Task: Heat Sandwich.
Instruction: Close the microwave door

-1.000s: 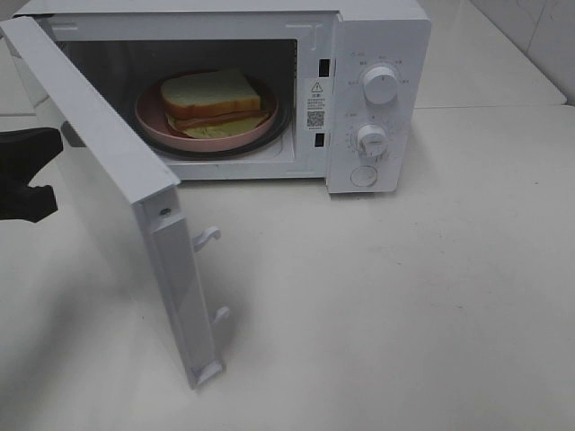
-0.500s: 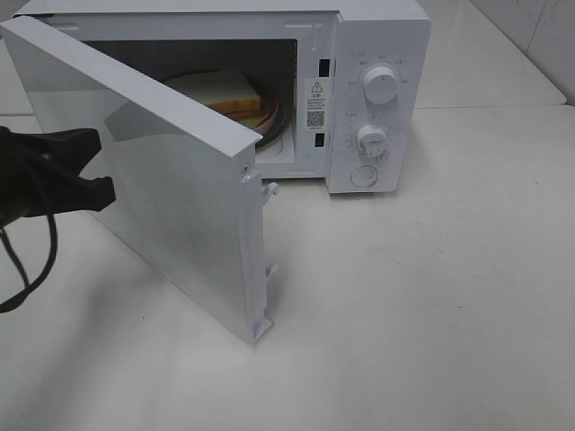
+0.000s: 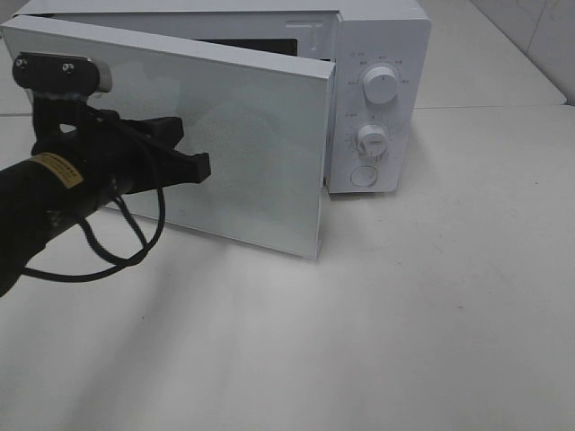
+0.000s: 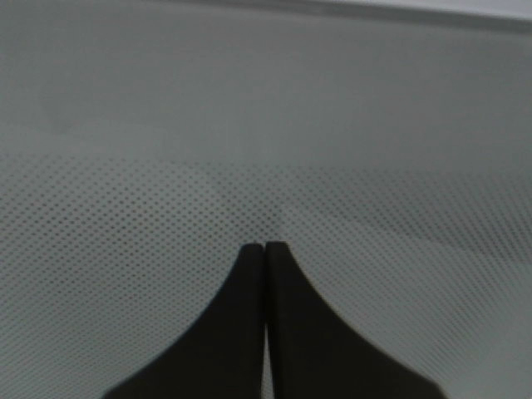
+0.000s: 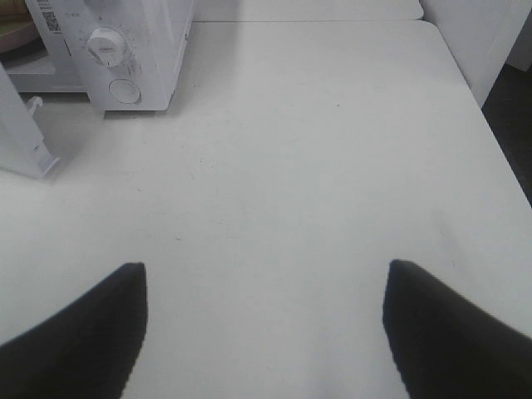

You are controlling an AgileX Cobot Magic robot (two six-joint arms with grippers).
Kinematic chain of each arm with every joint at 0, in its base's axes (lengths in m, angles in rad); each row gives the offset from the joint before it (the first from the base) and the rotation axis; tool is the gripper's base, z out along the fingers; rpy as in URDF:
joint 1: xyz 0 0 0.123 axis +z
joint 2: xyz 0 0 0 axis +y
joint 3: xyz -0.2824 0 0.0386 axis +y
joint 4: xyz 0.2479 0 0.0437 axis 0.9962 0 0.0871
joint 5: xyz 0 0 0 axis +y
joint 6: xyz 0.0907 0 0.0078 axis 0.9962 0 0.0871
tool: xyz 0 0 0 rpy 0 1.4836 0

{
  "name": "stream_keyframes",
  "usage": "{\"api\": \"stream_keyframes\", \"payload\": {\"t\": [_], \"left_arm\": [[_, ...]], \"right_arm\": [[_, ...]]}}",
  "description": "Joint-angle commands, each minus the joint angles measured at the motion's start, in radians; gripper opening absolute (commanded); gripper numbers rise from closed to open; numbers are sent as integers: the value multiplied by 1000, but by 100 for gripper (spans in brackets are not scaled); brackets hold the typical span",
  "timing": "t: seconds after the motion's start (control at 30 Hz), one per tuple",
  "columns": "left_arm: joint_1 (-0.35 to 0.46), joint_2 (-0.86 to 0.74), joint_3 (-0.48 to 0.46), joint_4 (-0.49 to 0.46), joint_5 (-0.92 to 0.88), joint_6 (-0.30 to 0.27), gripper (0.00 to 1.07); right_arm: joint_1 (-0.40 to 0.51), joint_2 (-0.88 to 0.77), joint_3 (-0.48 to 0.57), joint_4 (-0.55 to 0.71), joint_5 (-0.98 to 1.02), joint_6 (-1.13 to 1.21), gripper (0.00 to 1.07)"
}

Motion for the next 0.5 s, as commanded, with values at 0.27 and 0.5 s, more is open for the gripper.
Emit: {"api": "stream_keyframes", "payload": {"t": [0.27,0.5], "left_arm": [[-77,99,-166,-136,7,120,0],[-109,164,-311,-272,59,214,0]], "right_arm": [[-8,-28,1,4,-14,-8,75],[-8,-28,1,4,-14,-8,75]]}}
